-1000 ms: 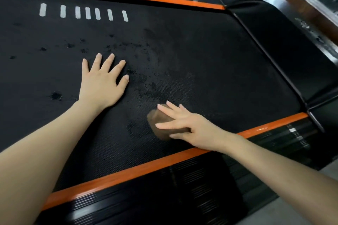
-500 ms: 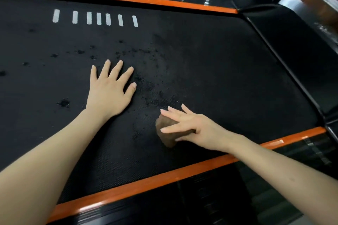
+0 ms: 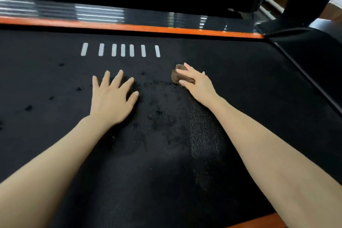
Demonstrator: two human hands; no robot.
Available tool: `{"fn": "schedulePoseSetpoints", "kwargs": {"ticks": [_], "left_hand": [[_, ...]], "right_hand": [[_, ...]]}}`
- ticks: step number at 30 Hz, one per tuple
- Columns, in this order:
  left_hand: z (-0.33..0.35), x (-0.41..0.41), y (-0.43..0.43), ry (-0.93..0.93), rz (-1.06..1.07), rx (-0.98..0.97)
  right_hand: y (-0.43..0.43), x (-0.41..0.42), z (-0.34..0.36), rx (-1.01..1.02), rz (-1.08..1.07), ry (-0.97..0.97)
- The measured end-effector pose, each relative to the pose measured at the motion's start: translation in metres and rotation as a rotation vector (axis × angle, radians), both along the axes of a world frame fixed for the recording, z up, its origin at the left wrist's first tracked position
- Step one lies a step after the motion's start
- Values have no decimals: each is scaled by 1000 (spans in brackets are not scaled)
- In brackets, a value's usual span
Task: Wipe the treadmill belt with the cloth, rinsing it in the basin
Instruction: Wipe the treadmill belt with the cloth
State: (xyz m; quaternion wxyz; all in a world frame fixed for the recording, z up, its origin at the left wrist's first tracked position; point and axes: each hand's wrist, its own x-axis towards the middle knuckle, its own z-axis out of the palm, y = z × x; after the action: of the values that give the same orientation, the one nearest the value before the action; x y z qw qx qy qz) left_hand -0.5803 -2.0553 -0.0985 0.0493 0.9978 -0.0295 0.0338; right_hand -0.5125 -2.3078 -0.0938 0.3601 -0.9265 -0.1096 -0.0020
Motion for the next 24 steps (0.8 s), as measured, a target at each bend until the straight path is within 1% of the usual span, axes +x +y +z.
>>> {"fn": "schedulePoseSetpoints", "kwargs": {"ticks": [2,4,7,9,11,14,15,17,19,24], "left_hand": [[-3,15,2,49,5,45],[-8,25,0,62,-6,39],[-17,28,-5,47,-13,14],[-20,28,-5,27,-16,11],[-21,28,-4,17,-18,7],[-22,28,-6,3,-21,3],[-22,28,-6,-1,-19,2],[-22,27,-7,-4,-16,1],[-24,27,-6,-7,-20,-6],[-25,28,-5,-8,-21,-24]], "right_hand": [[0,10,-1,-2,-6,-6],[1,22,-3,-19,-15,-23],[6,39,-3,-51,-54,-44],[11,32,-1,-50,-52,-45],[14,0,-3,-11,41,-69],[3,-76,-9,38,309,-58],[-3,-90,-9,19,394,-46],[-10,-80,-2,-46,491,-27],[-7,-41,2,-86,426,-32],[16,83,-2,-159,-136,-113]]}}
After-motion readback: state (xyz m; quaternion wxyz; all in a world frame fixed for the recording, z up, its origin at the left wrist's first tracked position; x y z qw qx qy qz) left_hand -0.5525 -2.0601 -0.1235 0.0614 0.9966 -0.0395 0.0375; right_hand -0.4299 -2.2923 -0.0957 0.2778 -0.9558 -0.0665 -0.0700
